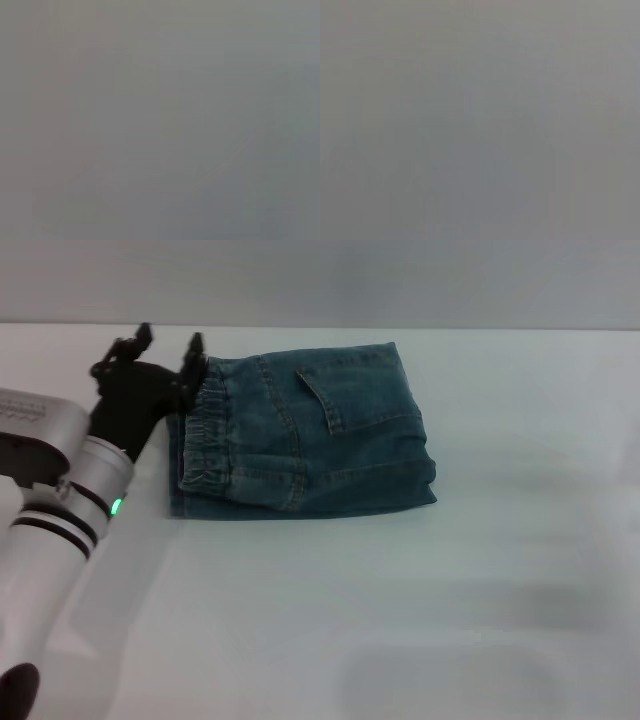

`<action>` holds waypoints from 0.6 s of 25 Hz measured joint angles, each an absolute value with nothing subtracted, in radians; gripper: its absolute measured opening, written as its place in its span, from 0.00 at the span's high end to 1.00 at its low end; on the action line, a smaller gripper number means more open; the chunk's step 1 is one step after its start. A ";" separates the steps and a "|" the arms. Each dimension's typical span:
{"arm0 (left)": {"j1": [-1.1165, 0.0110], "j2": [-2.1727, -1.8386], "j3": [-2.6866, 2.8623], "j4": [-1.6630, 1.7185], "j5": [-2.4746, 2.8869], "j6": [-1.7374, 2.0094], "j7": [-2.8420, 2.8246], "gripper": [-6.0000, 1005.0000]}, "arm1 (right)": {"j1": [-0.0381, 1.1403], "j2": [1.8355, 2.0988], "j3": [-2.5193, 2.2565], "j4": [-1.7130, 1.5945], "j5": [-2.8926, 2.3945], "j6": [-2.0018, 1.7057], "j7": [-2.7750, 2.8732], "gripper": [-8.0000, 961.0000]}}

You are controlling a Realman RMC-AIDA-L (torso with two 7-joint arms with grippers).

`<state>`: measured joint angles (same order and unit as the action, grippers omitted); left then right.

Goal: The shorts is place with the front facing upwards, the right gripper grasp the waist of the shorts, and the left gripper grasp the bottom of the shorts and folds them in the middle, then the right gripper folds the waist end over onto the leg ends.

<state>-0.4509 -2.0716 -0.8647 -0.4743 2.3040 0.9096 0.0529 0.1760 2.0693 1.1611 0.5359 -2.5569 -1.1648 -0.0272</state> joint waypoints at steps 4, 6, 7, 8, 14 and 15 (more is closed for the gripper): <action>-0.451 -2.073 -0.920 -0.425 2.304 0.892 0.033 0.38 | 0.170 2.070 1.170 0.437 -2.556 -1.332 -0.020 0.97; -0.445 -2.073 -0.933 -0.413 2.304 0.892 0.022 0.37 | 0.158 2.071 1.181 0.421 -2.555 -1.366 -0.017 0.93; -0.443 -2.072 -0.937 -0.407 2.303 0.892 0.017 0.37 | 0.153 2.071 1.186 0.420 -2.554 -1.369 -0.011 0.89; -0.442 -2.072 -0.939 -0.403 2.303 0.892 0.014 0.36 | 0.150 2.071 1.190 0.416 -2.554 -1.372 -0.002 0.85; -0.439 -2.073 -0.939 -0.399 2.303 0.891 0.022 0.21 | 0.168 2.073 1.213 0.355 -2.550 -1.374 0.060 0.52; -0.440 -2.073 -0.937 -0.399 2.303 0.891 0.023 0.21 | 0.169 2.074 1.216 0.353 -2.549 -1.374 0.061 0.47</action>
